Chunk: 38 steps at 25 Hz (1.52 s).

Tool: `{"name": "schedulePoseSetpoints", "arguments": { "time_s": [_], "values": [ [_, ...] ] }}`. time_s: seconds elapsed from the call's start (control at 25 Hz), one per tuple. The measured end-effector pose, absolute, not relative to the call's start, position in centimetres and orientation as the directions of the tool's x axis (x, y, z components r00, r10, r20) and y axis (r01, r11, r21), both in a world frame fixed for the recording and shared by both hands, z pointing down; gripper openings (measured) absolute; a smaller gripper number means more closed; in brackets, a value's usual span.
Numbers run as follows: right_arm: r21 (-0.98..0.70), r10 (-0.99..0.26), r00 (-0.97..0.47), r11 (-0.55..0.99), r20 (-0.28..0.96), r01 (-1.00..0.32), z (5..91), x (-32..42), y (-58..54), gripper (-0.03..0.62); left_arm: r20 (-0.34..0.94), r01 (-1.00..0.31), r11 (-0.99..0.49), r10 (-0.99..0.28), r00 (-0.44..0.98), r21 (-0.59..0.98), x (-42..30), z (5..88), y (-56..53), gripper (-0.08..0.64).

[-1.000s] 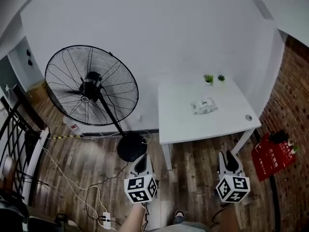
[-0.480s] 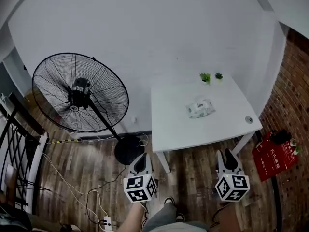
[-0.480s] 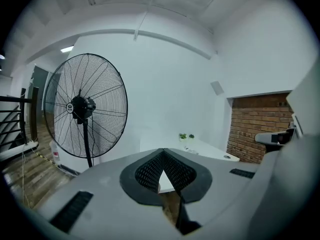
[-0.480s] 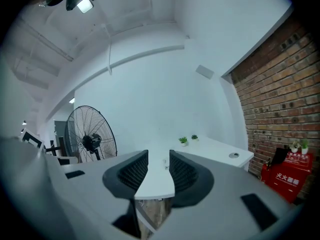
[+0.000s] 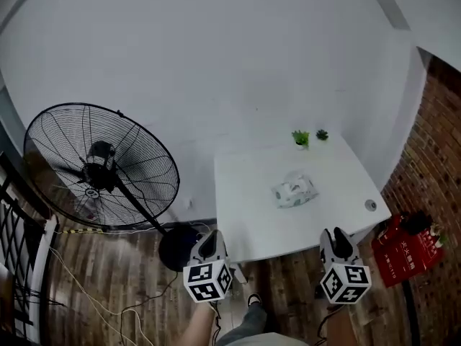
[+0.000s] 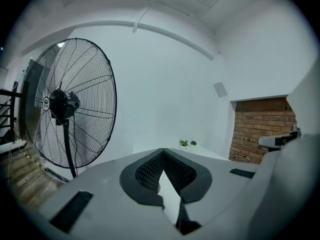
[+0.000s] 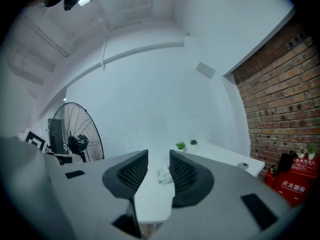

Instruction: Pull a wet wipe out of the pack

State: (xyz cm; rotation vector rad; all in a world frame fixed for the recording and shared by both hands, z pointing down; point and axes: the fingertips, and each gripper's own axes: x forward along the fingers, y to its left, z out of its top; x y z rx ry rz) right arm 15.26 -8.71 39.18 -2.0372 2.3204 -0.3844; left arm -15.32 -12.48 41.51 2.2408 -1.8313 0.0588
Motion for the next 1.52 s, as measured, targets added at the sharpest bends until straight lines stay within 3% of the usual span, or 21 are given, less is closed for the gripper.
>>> {"name": "schedulePoseSetpoints", "arguments": {
  "time_s": [0.52,0.96,1.52],
  "values": [
    [-0.187,-0.983,-0.113,0.085,0.142,-0.979,38.0,14.9,-22.7,0.135,0.178,-0.959,-0.217,-0.952,0.249,0.185,-16.0,40.7,-28.1,0.002],
    [-0.202,-0.975,-0.121,0.083,0.184,-0.976,39.6,16.4,-28.3,0.134,0.224,-0.955,-0.231,-0.937,0.269,0.186,-13.6,42.6,-34.3,0.002],
    [-0.216,-0.935,-0.26,0.209,0.241,-0.954,41.5,19.1,-34.9,0.13,0.259,-0.978,-0.084,-0.957,0.132,0.189,-11.8,43.8,-36.7,0.002]
  ]
}}
